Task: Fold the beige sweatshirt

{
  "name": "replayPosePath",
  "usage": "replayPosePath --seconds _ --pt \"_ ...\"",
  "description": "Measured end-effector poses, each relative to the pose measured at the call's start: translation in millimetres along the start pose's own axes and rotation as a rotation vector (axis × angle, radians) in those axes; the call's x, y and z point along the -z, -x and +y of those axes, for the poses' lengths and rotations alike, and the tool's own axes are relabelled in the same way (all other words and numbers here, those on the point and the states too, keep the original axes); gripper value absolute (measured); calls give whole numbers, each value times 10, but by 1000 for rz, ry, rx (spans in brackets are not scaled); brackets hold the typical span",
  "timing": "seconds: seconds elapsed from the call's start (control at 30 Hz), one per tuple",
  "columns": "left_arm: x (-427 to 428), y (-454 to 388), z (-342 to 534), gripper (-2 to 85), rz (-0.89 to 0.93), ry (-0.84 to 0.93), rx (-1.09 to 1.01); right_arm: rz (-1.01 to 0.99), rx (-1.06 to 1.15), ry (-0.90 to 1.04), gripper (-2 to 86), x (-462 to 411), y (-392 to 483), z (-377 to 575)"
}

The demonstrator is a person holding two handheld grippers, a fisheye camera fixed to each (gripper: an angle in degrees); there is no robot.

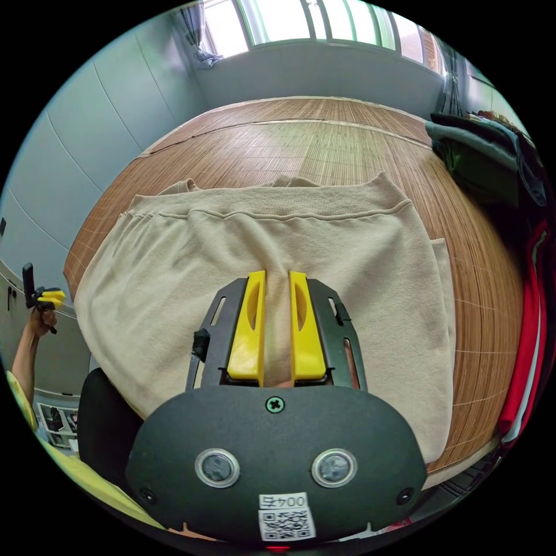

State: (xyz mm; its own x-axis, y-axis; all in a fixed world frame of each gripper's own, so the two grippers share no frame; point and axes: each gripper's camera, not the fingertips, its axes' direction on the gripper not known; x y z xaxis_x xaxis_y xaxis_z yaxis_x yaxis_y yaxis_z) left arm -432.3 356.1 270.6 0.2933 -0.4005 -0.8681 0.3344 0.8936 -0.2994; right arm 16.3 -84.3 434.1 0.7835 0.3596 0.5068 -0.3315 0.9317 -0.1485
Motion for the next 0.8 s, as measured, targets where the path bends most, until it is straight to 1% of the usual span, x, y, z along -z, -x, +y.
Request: replayPosePath --seconds 0.07,0.17,0.2,0.27,0.33,0.4,0.43,0.47,0.53,0.57,0.63,0.7,0.73,0.77,0.8 --pt "-110 -350 -361 72 -41 -97 -29 2 1 0 76 6 -61 -4" --pt "-545 -637 -819 70 -92 -133 -10 3 2 -1 75 17 -152 -8" --pt "-664 -675 -902 66 -105 -127 -2 2 1 -1 75 20 -172 -8" --pt "-1162 -779 -1160 47 -154 -101 55 0 1 -1 75 32 -261 -11" --pt "-1498 -853 -1287 35 -166 -80 86 -1 0 -2 75 42 -330 -12" --pt "-1816 -969 -1370 25 -238 -25 78 -2 0 -2 76 53 -404 -12" --pt "-2042 -1057 -1384 19 -325 38 56 -1 0 -2 76 61 -452 -13" --pt "-2166 -1174 -1361 15 -402 42 23 2 2 -3 76 71 -501 -12" --pt "-2241 -1330 -1358 11 -486 44 -6 3 3 -4 76 86 -580 -11" --pt "-2291 -1409 -1355 10 -520 44 -24 1 2 -5 76 98 -641 -11" --pt "-2350 -1463 -1362 8 -532 53 -32 -16 -5 -4 76 123 -760 -14" --pt "-2354 -1410 -1377 8 -485 54 1 -75 -31 6 75 169 -946 -37" --pt "-2335 -1331 -1381 8 -426 48 42 -177 -46 10 74 234 -1129 -40" --pt "-2323 -1262 -1381 8 -369 42 75 -343 -40 -11 71 349 -1349 -6" --pt "-2324 -1244 -1381 8 -351 41 84 -413 -44 -36 69 432 -1472 27"
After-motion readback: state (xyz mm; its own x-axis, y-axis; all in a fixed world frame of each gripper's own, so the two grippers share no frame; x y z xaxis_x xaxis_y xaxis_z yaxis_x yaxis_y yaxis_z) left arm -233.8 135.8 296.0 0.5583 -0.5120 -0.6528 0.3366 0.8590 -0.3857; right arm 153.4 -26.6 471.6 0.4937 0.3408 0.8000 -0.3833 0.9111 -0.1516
